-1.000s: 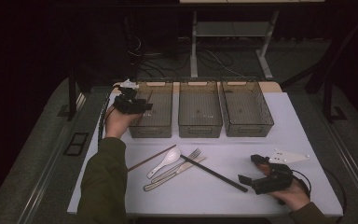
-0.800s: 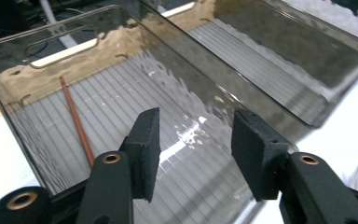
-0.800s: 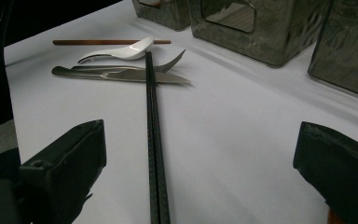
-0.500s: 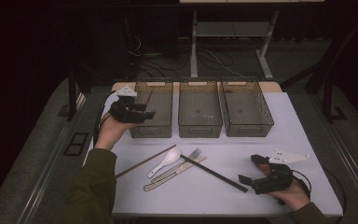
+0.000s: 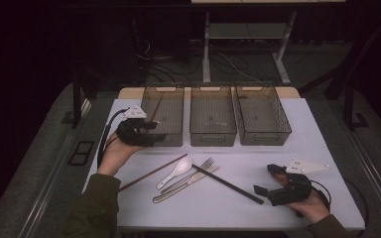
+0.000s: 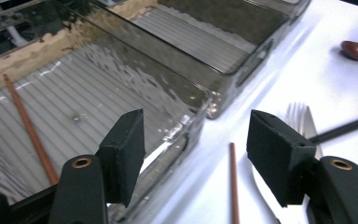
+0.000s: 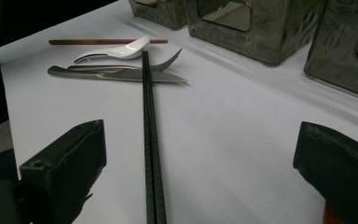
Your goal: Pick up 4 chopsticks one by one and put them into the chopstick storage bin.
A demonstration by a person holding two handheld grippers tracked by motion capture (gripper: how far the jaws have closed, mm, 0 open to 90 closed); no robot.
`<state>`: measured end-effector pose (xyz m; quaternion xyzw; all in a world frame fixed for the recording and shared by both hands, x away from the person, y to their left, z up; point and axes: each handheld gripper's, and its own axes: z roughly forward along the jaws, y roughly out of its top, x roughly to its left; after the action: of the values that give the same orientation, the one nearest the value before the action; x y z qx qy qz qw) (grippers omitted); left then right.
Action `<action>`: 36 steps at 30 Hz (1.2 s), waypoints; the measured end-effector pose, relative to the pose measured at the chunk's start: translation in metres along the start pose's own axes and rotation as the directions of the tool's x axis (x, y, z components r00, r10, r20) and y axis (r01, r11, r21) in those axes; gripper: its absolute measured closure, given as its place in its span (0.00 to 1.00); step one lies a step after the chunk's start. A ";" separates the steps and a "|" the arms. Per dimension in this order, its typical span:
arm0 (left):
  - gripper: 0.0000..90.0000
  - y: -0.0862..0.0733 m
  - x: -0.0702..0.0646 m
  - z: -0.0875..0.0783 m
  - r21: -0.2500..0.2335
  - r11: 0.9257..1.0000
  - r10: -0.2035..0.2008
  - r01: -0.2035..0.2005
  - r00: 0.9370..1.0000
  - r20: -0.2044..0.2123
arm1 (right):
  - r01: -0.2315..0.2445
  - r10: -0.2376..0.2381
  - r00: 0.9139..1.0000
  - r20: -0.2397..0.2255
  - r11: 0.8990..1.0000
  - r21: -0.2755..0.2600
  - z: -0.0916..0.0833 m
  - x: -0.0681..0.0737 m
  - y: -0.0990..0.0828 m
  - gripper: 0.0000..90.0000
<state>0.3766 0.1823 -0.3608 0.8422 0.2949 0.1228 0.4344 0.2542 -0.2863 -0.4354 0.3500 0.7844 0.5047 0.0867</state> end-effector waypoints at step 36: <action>0.23 -0.084 -0.035 -0.025 -0.038 0.999 -0.036 0.036 0.999 -0.003 | 0.011 -0.011 1.000 0.015 1.000 0.002 -0.002 0.000 0.000 0.03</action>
<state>0.3046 0.2156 -0.4115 0.8280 0.3085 0.1220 0.4520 0.2530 -0.2876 -0.4345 0.3495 0.7861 0.5009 0.0952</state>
